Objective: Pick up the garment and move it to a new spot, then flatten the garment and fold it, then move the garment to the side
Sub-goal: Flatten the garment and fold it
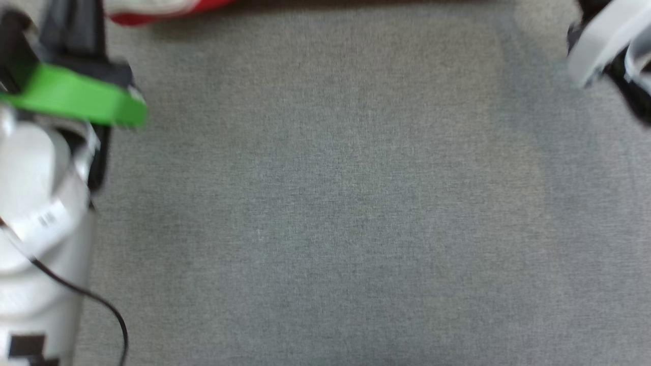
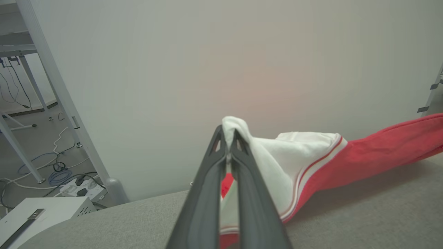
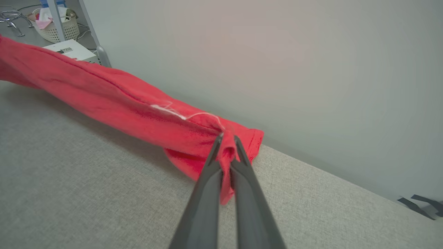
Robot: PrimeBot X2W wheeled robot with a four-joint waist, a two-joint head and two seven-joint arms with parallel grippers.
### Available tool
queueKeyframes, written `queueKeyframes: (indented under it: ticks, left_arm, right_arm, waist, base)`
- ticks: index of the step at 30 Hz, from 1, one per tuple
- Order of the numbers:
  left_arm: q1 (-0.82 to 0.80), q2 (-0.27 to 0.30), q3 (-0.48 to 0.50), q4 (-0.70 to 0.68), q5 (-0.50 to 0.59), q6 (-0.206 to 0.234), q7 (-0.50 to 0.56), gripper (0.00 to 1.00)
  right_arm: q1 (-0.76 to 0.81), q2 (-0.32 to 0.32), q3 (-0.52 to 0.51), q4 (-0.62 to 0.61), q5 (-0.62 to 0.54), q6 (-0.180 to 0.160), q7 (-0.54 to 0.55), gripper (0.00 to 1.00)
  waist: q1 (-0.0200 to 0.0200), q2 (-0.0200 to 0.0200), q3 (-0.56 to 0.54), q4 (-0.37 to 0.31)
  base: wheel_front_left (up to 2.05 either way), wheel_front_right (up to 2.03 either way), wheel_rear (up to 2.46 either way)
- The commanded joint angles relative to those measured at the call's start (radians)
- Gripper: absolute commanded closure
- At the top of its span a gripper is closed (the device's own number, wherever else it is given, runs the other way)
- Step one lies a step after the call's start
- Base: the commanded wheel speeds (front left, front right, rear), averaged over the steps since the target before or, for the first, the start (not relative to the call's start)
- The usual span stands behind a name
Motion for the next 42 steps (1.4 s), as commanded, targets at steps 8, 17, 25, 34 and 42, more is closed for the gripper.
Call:
queueKeyframes:
  ticks: [8,17,25,34,42]
  left_arm:
    - [0.355,-0.069,0.019,-0.04,-0.001,0.007,-0.006,1.0]
    - [0.603,-0.105,0.047,-0.043,-0.002,0.012,-0.006,1.0]
    - [0.837,-0.131,0.045,-0.05,-0.003,0.013,-0.006,1.0]
    - [1.036,-0.169,0.011,-0.033,-0.012,0.019,-0.006,1.0]
    - [1.088,-0.176,-0.021,-0.016,-0.031,0.009,0.02,1.0]
  right_arm:
    - [0.26,-0.07,0.067,-0.072,0.099,-0.001,0.028,1.0]
    - [0.461,-0.121,0.102,-0.108,0.156,-0.001,0.044,1.0]
    - [0.661,-0.159,0.108,-0.157,0.206,-0.001,0.048,1.0]
    - [0.882,-0.231,0.084,-0.258,0.243,-0.001,0.1,1.0]
    - [1.049,-0.283,0.016,-0.363,0.268,-0.001,0.165,1.0]
  waist:
    - [0.0001,-0.0001,-0.2,0.012]
    - [0.0001,-0.0001,-0.318,0.02]
    - [0.0001,-0.0001,-0.425,0.021]
    - [0.0001,-0.0001,-0.504,0.026]
    - [0.0001,-0.0001,-0.522,0.03]
  base:
    - [0.0,0.0,0.0]
    - [0.0,0.0,0.0]
    - [0.0,0.0,0.0]
    - [0.0,0.0,0.0]
    - [0.0,0.0,0.0]
